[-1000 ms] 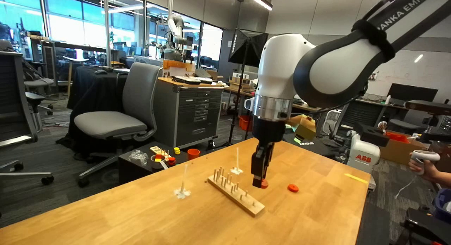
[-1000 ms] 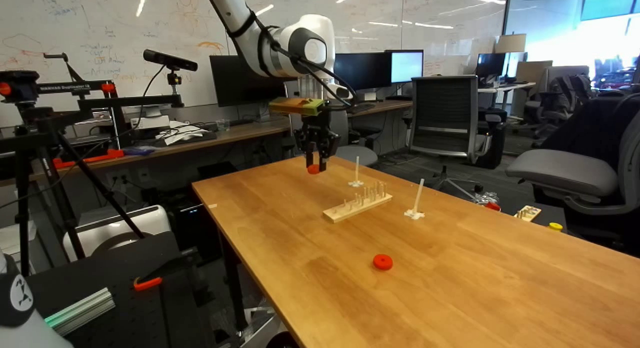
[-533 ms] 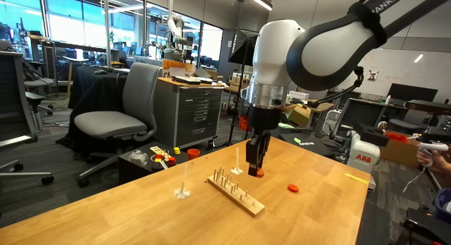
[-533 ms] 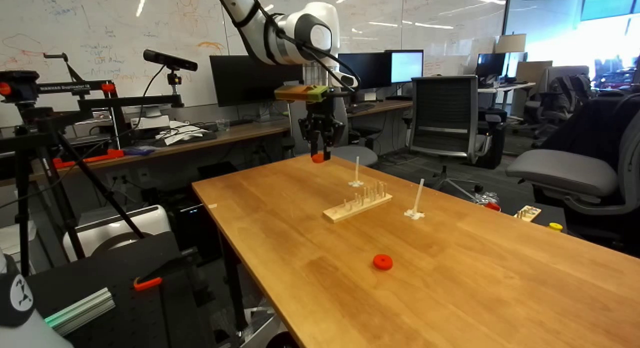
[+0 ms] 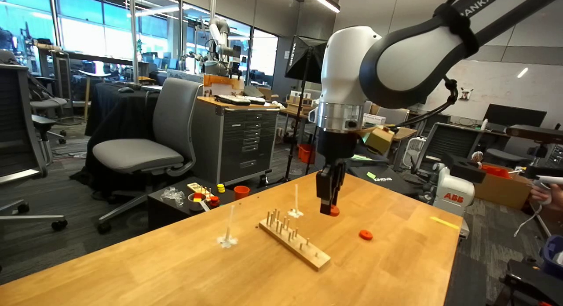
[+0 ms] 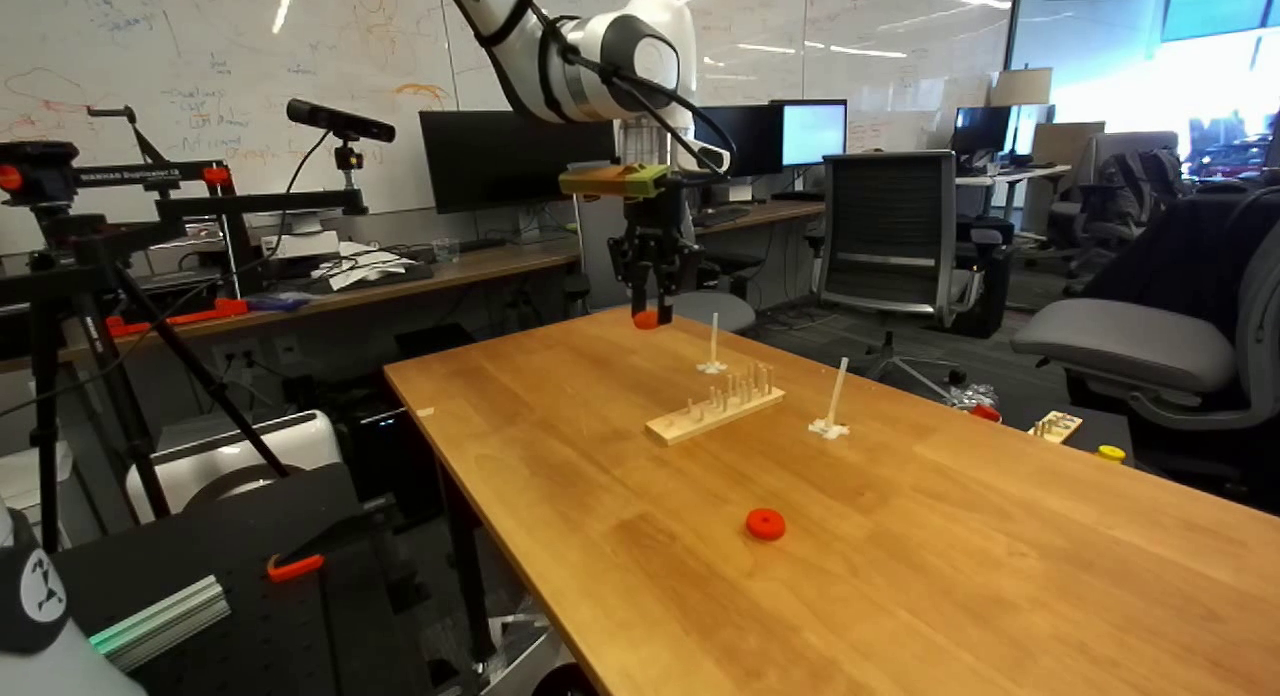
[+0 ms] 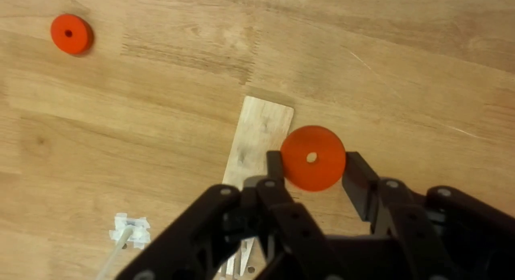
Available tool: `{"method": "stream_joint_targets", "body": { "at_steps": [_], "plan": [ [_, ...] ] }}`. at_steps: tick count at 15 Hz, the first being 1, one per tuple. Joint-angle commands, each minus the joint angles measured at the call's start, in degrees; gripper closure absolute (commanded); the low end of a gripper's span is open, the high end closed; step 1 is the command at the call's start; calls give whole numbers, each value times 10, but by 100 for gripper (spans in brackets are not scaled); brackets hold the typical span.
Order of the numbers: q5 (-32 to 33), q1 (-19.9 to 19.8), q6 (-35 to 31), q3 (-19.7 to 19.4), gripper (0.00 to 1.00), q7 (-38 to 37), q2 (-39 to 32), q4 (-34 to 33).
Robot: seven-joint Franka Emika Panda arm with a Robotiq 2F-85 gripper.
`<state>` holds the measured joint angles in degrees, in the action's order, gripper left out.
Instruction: Put an orange disk on the wooden base
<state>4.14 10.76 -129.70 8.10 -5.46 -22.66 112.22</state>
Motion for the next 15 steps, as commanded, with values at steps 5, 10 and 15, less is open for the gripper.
{"method": "stream_joint_targets", "body": {
  "at_steps": [5,10,15],
  "plan": [
    [-2,-4,3,-6,57,2,2,4],
    [-2,-2,3,-6,57,2,0,4],
    [-9,-2,3,-2,82,3,6,1]
  ]
}}
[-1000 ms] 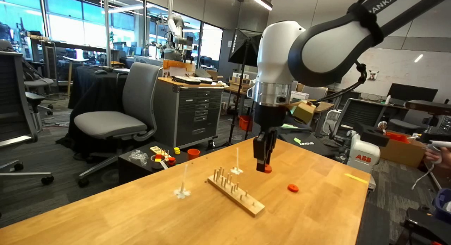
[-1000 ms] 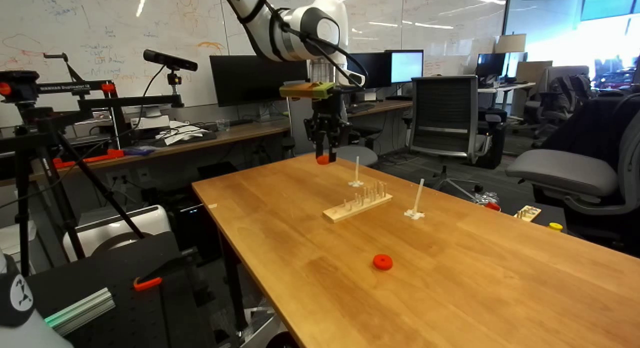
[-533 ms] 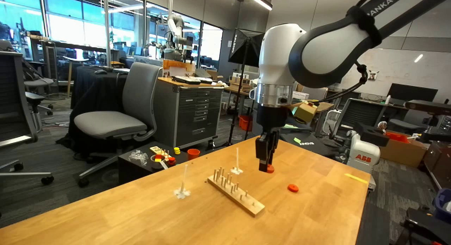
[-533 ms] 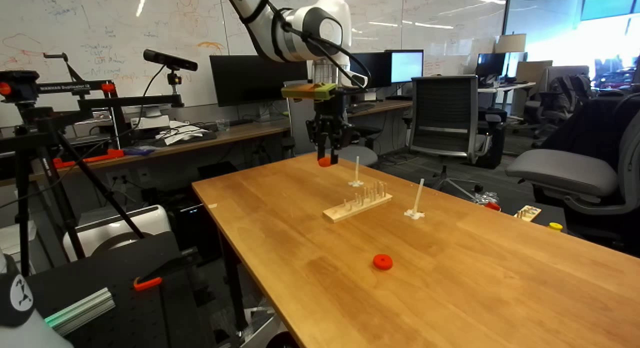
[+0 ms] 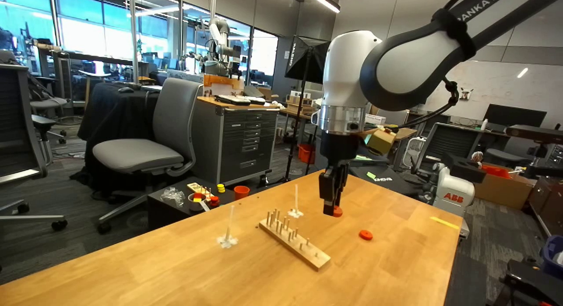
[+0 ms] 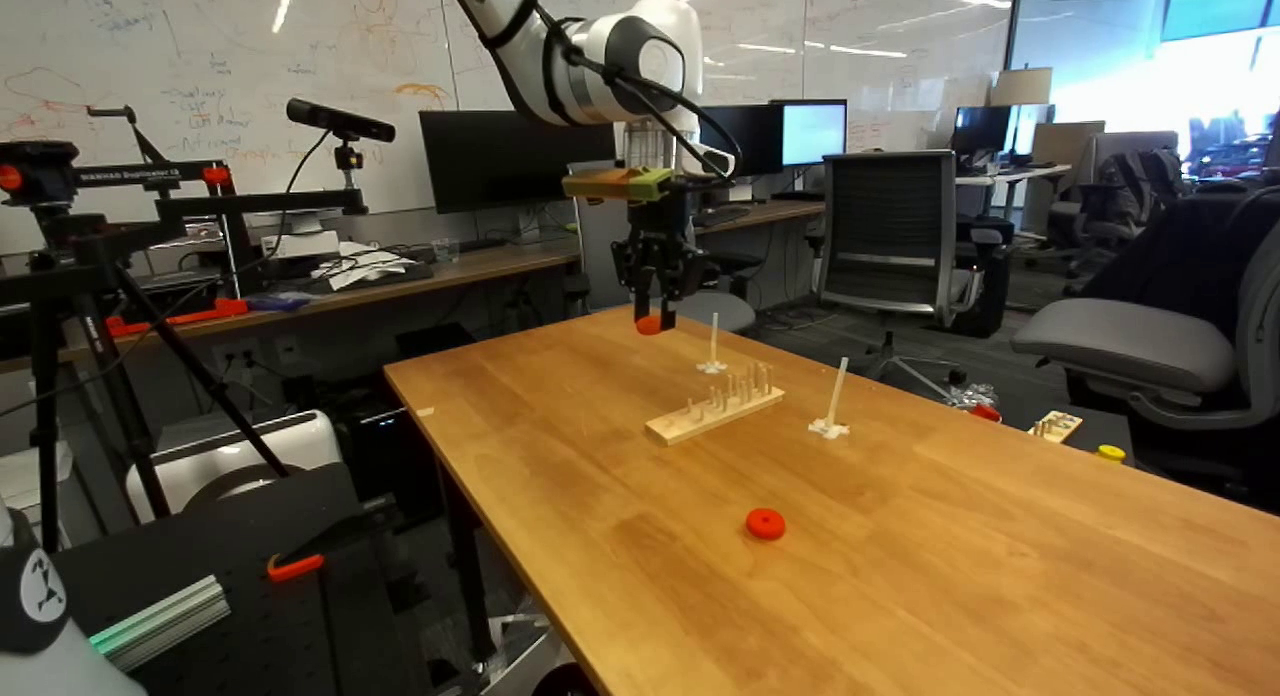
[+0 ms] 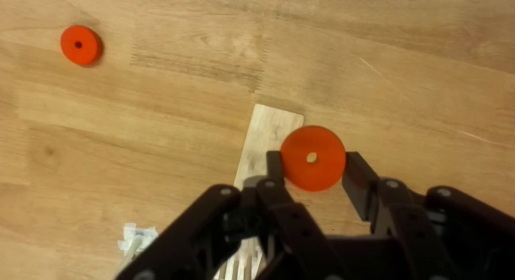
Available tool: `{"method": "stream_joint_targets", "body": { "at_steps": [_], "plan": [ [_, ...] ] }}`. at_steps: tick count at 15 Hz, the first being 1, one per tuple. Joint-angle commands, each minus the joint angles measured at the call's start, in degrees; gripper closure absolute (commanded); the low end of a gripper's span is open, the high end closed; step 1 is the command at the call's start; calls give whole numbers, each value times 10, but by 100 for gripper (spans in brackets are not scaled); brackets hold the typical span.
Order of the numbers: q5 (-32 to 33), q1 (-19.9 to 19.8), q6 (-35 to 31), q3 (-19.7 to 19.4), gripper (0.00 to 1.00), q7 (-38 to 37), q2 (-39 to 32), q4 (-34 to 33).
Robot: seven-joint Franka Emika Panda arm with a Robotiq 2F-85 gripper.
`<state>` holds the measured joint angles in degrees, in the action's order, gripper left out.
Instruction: Put an orange disk on the wooden base
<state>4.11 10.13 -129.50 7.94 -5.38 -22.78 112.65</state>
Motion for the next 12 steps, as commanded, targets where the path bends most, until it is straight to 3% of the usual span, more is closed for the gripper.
{"method": "stream_joint_targets", "body": {
  "at_steps": [1,12],
  "plan": [
    [-11,4,6,1,82,2,7,-9],
    [-34,4,63,-3,82,-10,-28,-125]
  ]
}}
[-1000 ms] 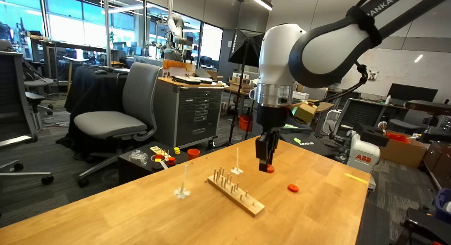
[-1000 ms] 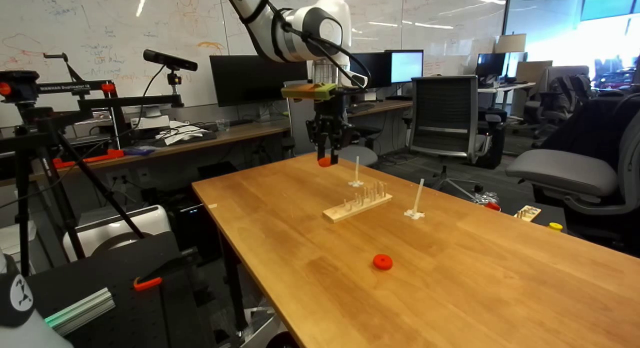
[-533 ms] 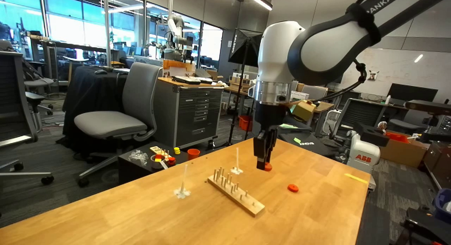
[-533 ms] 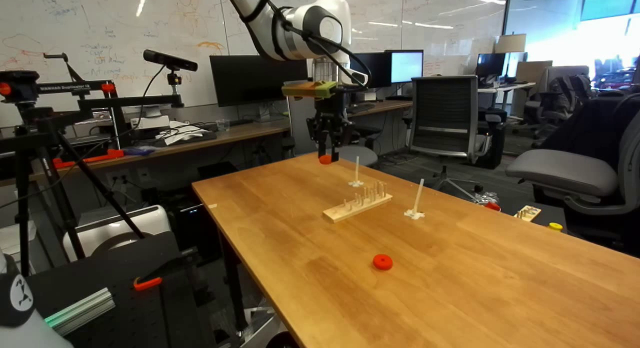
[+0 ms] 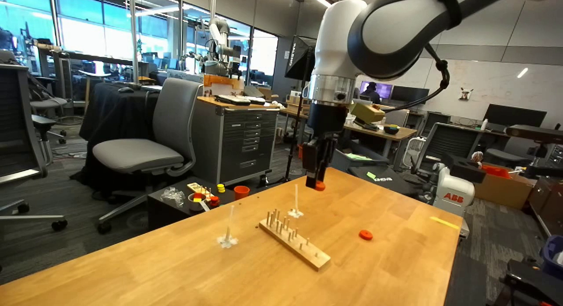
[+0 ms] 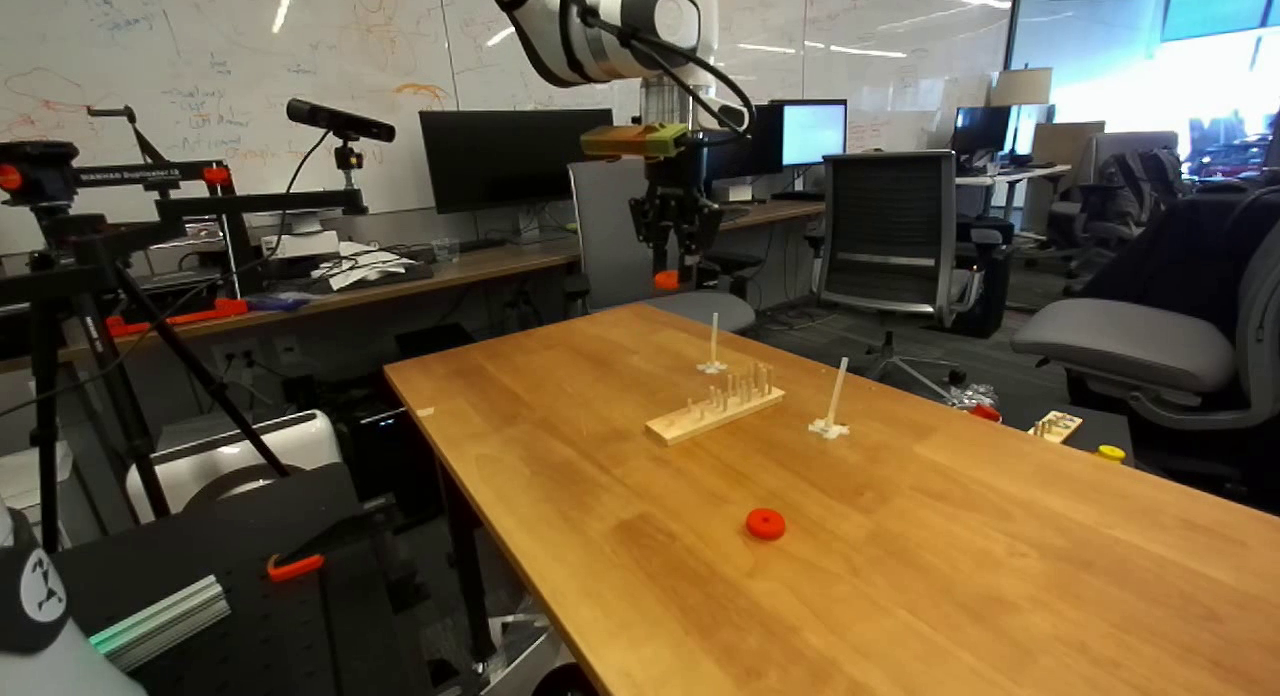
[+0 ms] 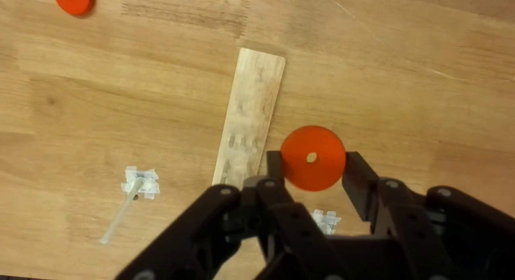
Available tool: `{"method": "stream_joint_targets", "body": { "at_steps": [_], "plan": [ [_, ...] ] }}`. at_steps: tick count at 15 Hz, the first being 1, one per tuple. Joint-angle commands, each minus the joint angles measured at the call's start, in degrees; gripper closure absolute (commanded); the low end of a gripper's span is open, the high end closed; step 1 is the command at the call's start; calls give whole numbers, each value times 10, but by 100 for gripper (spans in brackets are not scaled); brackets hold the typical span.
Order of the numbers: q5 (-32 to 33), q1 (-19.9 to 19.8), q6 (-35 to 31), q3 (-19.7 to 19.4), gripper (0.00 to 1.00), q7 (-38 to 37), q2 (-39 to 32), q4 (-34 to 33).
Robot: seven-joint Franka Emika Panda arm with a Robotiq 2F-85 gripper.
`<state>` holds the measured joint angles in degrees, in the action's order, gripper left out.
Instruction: Put an orange disk on the wooden base
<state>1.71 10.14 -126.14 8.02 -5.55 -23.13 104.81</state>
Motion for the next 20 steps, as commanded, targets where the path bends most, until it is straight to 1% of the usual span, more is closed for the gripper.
{"method": "stream_joint_targets", "body": {
  "at_steps": [1,6,11,16,20],
  "plan": [
    [-7,5,34,-7,82,-14,-34,-58],
    [-5,9,58,-17,82,-36,-86,-120],
    [-7,12,82,-19,82,-45,-123,-157],
    [-11,11,108,-20,82,-54,-141,-169],
    [-9,8,111,-25,82,-56,-151,-171]
  ]
}}
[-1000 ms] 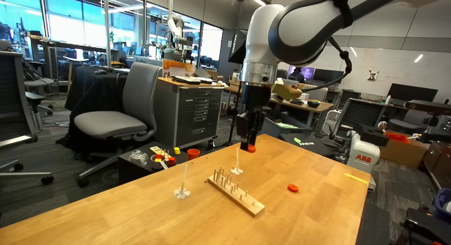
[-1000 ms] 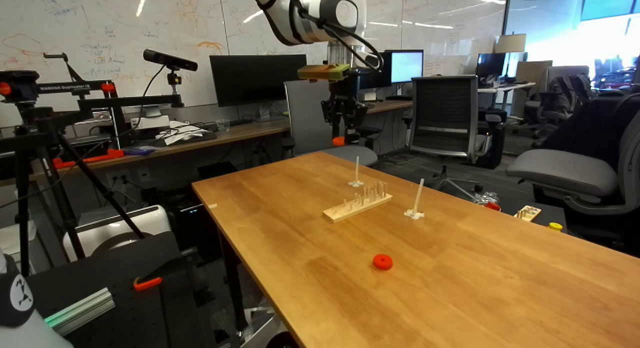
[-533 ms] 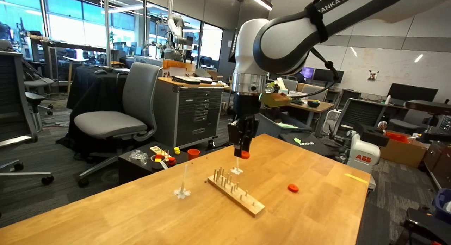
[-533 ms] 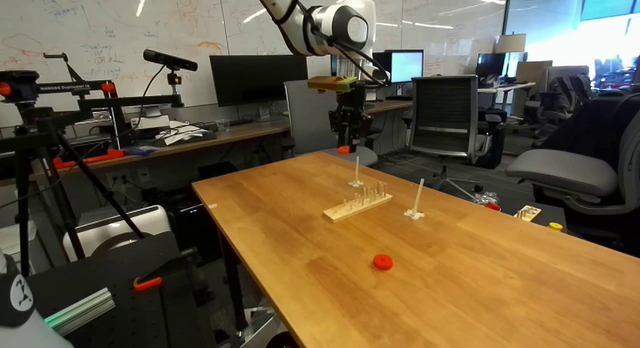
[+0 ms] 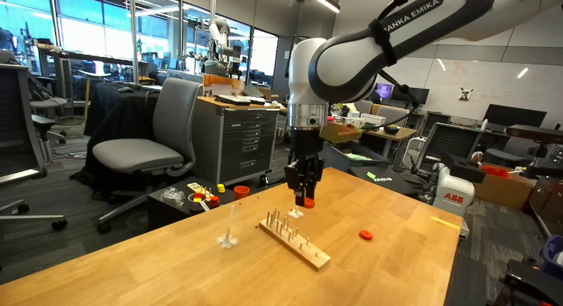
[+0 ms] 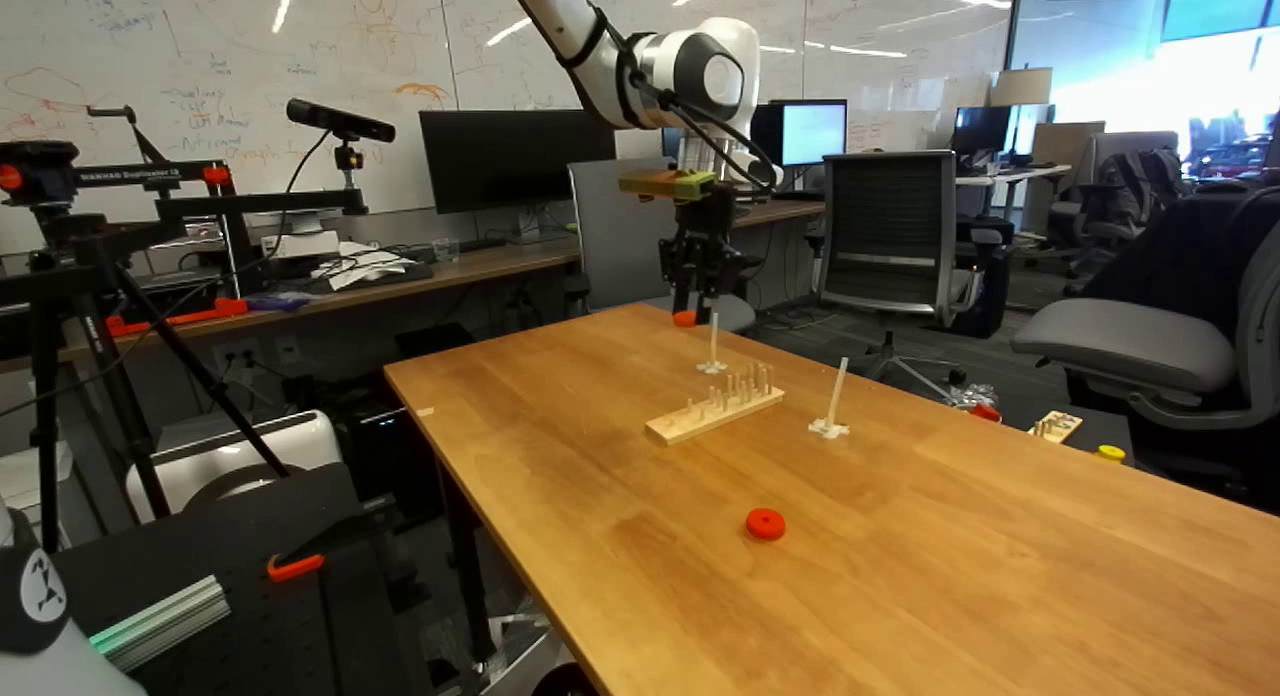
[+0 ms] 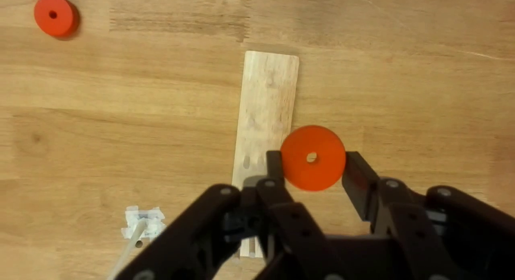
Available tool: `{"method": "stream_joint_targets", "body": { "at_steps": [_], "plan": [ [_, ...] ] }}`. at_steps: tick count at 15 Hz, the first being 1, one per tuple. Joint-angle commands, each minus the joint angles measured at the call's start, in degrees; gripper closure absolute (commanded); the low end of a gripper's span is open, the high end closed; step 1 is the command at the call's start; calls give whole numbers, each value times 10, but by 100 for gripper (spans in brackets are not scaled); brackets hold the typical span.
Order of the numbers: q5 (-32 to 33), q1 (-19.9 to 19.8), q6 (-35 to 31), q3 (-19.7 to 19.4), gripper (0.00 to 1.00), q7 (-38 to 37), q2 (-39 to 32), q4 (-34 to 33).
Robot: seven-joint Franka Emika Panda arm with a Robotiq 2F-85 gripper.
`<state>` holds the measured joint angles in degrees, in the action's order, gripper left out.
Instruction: Put an orange disk on the wooden base
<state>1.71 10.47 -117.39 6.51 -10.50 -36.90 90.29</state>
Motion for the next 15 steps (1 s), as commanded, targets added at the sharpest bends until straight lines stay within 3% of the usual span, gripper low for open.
{"method": "stream_joint_targets", "body": {
  "at_steps": [1,15],
  "plan": [
    [-9,5,22,-11,82,-5,-15,-26],
    [-2,12,23,-18,82,-7,-60,-49]
  ]
}}
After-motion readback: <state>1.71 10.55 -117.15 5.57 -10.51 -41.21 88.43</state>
